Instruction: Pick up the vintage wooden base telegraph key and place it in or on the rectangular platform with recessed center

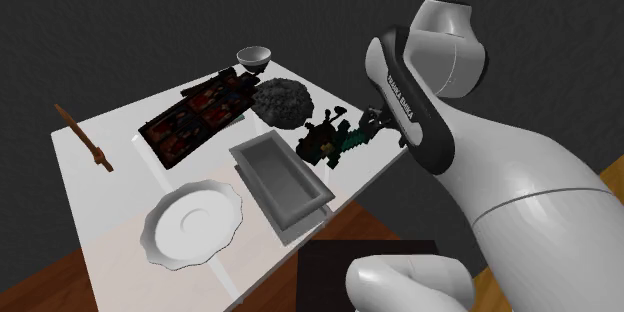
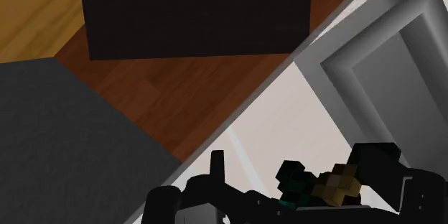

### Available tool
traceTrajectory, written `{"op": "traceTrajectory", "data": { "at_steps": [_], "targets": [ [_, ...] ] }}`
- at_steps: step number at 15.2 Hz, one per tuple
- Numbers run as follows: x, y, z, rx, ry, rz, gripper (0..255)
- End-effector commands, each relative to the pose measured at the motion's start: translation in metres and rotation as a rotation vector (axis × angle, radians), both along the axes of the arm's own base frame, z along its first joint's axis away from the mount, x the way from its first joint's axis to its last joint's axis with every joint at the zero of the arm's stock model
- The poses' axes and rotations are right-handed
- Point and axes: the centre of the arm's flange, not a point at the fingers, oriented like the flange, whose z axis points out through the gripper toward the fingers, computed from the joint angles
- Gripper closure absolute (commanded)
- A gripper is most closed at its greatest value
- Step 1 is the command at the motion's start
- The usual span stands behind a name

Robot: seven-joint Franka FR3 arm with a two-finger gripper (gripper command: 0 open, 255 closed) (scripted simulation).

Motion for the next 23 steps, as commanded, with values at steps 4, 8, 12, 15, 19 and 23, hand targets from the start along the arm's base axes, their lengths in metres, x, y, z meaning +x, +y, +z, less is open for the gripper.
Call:
{"op": "traceTrajectory", "data": {
  "at_steps": [4,8,12,15,19,23],
  "targets": [
    [0.031,0.021,-0.016,-0.011,0.002,-0.035,0],
    [0.073,0.046,-0.037,-0.026,0.005,-0.082,0],
    [0.116,0.069,-0.058,-0.042,0.008,-0.129,0],
    [0.149,0.085,-0.075,-0.053,0.010,-0.165,0],
    [0.194,0.104,-0.098,-0.068,0.013,-0.212,0],
    [0.239,0.120,-0.120,-0.083,0.016,-0.259,0]
  ]
}}
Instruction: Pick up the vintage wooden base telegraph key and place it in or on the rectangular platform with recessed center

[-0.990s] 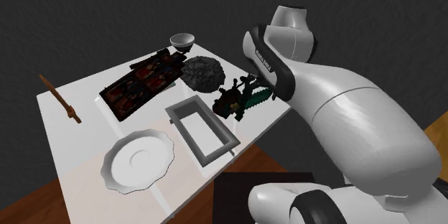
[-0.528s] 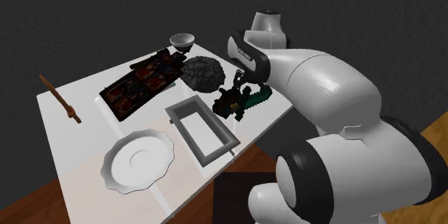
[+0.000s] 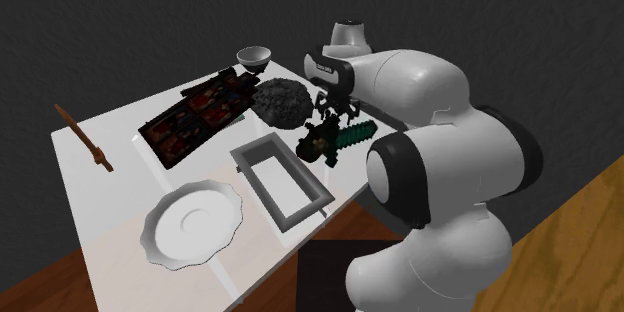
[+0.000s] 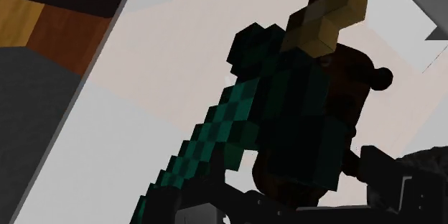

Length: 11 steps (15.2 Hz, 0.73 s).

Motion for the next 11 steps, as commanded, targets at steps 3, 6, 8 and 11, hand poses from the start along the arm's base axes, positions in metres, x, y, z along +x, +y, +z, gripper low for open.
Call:
{"op": "traceTrajectory", "data": {
  "at_steps": [3,6,8,11],
  "targets": [
    [0.045,0.015,-0.027,-0.015,0.003,-0.049,0],
    [0.080,0.024,-0.044,-0.026,0.005,-0.084,0],
    [0.095,0.028,-0.052,-0.031,0.006,-0.099,0],
    [0.095,0.028,-0.068,-0.031,0.006,-0.099,0]
  ]
}}
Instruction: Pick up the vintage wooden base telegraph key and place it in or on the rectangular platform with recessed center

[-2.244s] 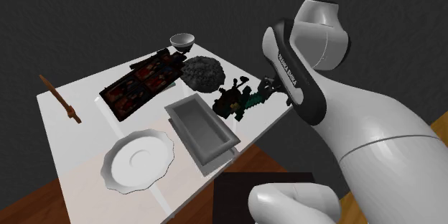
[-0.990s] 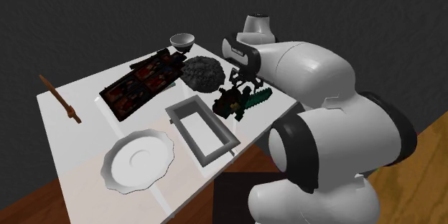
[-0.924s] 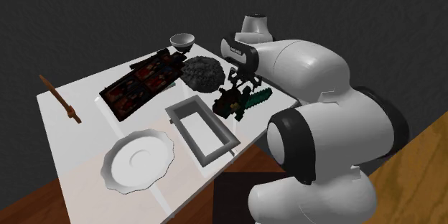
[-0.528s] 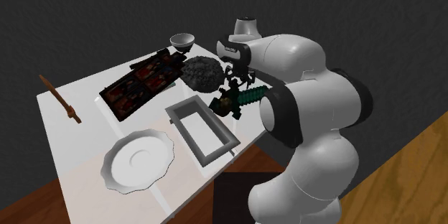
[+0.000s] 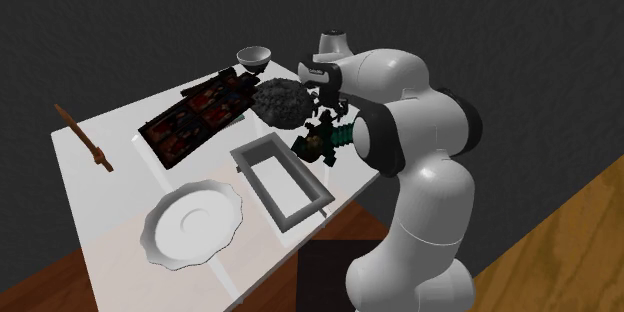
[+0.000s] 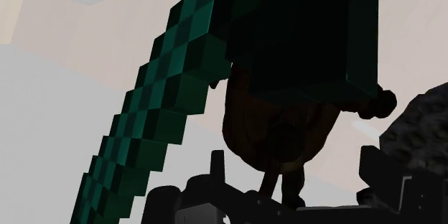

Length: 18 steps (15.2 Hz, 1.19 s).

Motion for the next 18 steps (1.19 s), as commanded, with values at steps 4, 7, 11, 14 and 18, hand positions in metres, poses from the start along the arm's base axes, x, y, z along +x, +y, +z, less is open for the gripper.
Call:
{"op": "traceTrajectory", "data": {
  "at_steps": [4,7,11,14,18],
  "targets": [
    [0.002,0.002,-0.030,0.000,-0.001,-0.001,0],
    [0.002,0.002,-0.030,0.000,-0.001,-0.001,0],
    [0.002,0.002,-0.030,0.000,-0.001,-0.001,0],
    [0.002,0.002,-0.029,0.000,-0.001,-0.001,255],
    [0.002,0.002,-0.029,0.000,-0.001,-0.001,255]
  ]
}}
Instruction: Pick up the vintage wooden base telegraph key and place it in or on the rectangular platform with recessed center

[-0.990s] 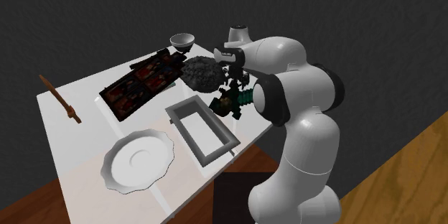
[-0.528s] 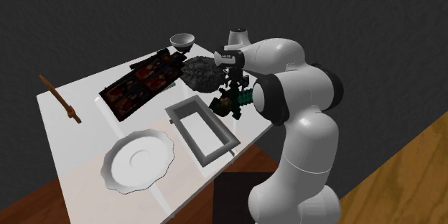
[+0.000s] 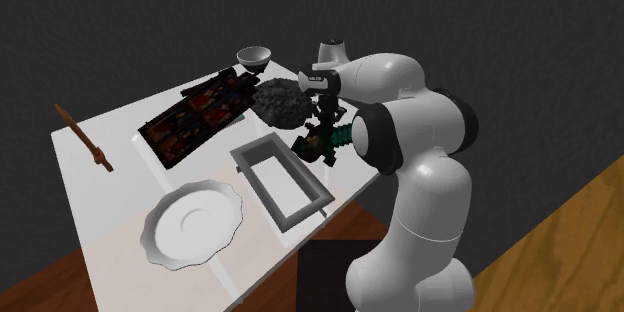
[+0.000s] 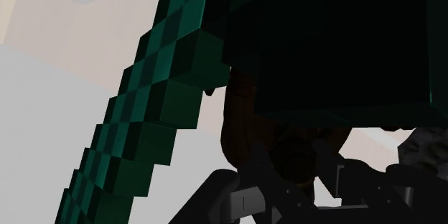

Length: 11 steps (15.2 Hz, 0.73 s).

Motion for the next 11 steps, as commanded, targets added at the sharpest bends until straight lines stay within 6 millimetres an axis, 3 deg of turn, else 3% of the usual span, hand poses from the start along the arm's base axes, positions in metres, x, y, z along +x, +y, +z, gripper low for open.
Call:
{"op": "traceTrajectory", "data": {
  "at_steps": [1,4,11],
  "targets": [
    [0.000,0.000,0.000,0.000,0.000,0.000,255],
    [0.000,0.000,0.000,0.000,0.000,0.000,255],
    [0.000,0.000,0.037,0.000,0.000,0.000,255]
  ]
}}
